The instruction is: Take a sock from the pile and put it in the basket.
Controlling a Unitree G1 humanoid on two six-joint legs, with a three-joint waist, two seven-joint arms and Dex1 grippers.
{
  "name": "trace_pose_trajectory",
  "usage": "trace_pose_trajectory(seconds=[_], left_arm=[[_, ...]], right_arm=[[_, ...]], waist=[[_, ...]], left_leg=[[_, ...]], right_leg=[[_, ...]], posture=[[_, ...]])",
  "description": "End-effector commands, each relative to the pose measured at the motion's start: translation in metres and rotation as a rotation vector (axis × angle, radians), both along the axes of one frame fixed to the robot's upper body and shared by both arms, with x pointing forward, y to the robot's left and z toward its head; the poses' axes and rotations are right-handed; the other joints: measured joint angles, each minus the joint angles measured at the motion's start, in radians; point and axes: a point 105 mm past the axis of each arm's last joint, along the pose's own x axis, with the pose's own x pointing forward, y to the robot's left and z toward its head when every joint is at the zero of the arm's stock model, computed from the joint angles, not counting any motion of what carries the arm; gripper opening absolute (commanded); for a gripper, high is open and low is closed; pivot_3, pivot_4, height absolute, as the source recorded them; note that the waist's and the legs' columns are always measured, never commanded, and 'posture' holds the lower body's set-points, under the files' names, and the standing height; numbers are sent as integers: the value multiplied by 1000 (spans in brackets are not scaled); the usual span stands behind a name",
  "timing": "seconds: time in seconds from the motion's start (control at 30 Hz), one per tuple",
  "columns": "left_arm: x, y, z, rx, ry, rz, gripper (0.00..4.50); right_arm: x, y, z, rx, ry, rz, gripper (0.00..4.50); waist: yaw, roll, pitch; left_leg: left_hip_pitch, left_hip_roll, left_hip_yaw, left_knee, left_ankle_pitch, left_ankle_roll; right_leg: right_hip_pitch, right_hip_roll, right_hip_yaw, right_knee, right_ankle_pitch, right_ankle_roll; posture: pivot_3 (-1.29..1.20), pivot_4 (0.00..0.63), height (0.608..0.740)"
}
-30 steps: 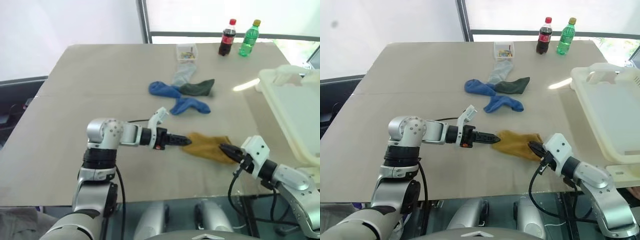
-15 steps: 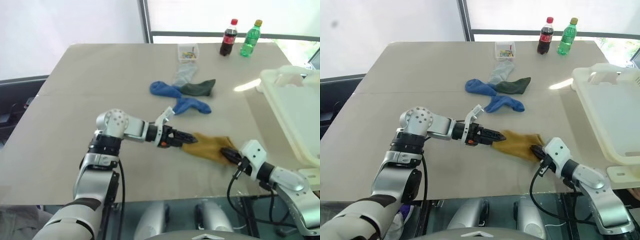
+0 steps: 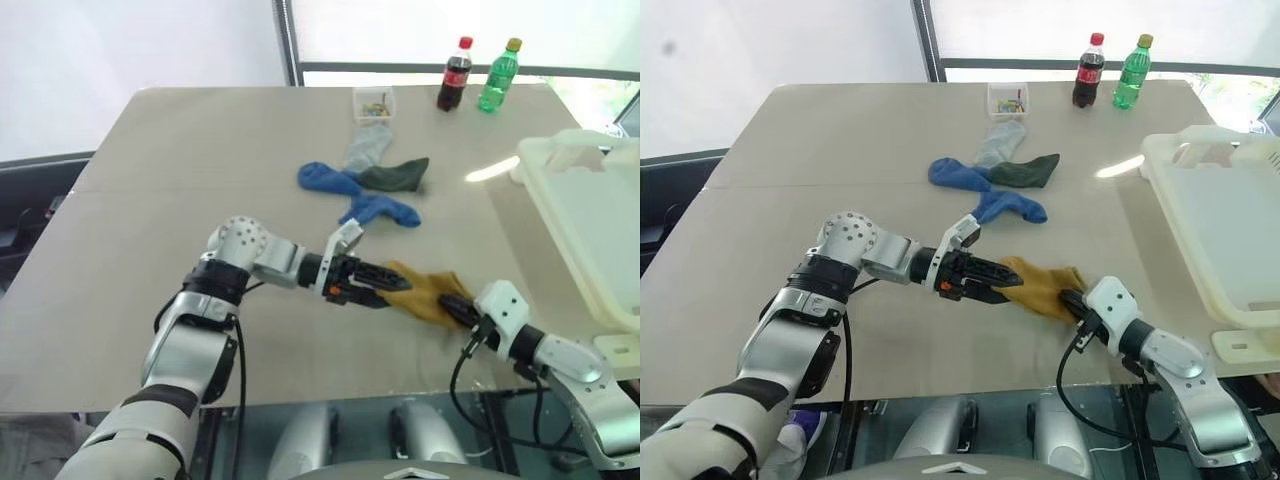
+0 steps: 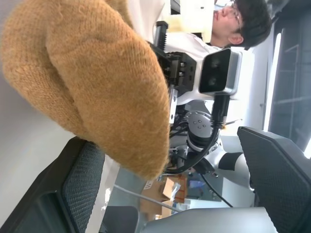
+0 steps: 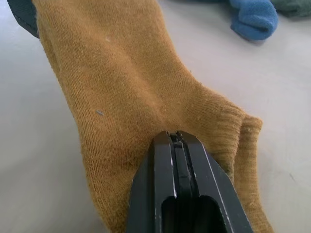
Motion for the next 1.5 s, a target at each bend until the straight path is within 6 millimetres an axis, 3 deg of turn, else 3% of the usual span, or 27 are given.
trace_pose_trajectory(seconds=[0.03, 0.23, 0.5, 1.1, 1.37, 1.5], left_arm=[[2, 1, 11, -8, -68, -5, 4500], [10, 3, 14, -14, -73, 30, 4500], [2, -2, 31, -72, -149, -37, 4500], [2, -62, 44, -184, -207, -134, 4500], [10, -88, 16, -100, -172, -81, 4500], [2, -97, 2, -49, -145, -109, 4500]], right_arm=[[-1, -2, 9, 3, -40, -7, 41], [-1, -3, 9, -3, -42, -10, 41], [-2, -3, 9, -13, -43, -2, 41], [-7, 6, 11, -40, -54, 47, 41], [-15, 10, 13, -101, -65, 70, 41], [-19, 12, 22, -147, -88, 81, 41]], waist=[[0, 0, 0], [0, 0, 0], [-1, 0, 0], [-1, 0, 0], [1, -1, 0], [-1, -1, 1]], left_leg=[[0, 0, 0, 0, 0, 0], [0, 0, 0, 0, 0, 0], [0, 0, 0, 0, 0, 0], [0, 0, 1, 0, 0, 0], [-1, 0, 1, 0, 0, 0], [-2, 0, 0, 1, 0, 0]], right_leg=[[0, 0, 0, 0, 0, 0], [0, 1, 0, 0, 0, 0], [0, 0, 0, 0, 0, 0], [0, 1, 0, 0, 0, 0], [0, 1, 0, 0, 0, 0], [-2, 1, 0, 0, 0, 0]], posture=[[0, 150, 740], [0, 150, 740], [0, 150, 740], [0, 150, 740], [0, 150, 740], [0, 150, 740]])
